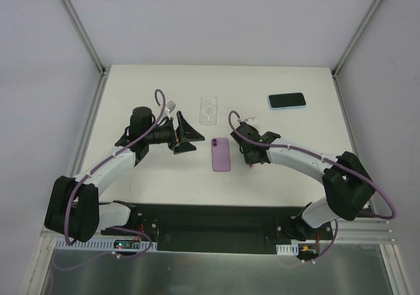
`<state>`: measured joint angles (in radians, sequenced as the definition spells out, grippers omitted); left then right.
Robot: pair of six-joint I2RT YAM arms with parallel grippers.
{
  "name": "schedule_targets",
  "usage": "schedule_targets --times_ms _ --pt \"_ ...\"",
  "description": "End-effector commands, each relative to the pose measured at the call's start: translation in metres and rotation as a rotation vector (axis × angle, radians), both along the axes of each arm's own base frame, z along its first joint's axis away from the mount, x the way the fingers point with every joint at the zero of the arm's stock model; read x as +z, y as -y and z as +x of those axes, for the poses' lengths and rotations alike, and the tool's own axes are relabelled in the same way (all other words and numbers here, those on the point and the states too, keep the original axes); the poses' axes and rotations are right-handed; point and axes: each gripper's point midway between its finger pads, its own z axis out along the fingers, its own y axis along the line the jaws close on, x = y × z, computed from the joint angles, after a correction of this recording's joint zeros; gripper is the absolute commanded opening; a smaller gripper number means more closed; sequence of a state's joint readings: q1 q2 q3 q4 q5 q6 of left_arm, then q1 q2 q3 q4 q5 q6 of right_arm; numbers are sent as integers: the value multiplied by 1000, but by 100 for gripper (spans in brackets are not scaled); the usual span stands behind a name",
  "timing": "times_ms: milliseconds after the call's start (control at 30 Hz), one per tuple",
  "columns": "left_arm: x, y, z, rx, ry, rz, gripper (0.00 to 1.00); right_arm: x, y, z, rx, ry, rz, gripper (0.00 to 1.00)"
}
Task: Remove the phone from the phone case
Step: Remove the phone case from the phone.
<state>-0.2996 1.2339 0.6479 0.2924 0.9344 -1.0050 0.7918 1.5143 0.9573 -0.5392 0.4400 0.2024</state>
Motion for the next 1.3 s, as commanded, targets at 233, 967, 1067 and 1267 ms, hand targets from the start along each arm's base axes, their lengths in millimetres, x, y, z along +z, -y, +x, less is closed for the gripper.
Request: schedule_targets --times_ms 233,967,1067,1267 --pt "22 -1 1 -12 94 -18 98 -31 14 7 -67 0 -2 23" --pt "20 1 1 -15 76 -10 98 -88 26 -4 -121 -107 64 5" --pt "13 14 0 -38 55 6 98 -82 17 -4 -99 -99 115 1" --pt "-1 47 9 -94 -9 32 96 -61 -12 -5 -32 -86 277 1"
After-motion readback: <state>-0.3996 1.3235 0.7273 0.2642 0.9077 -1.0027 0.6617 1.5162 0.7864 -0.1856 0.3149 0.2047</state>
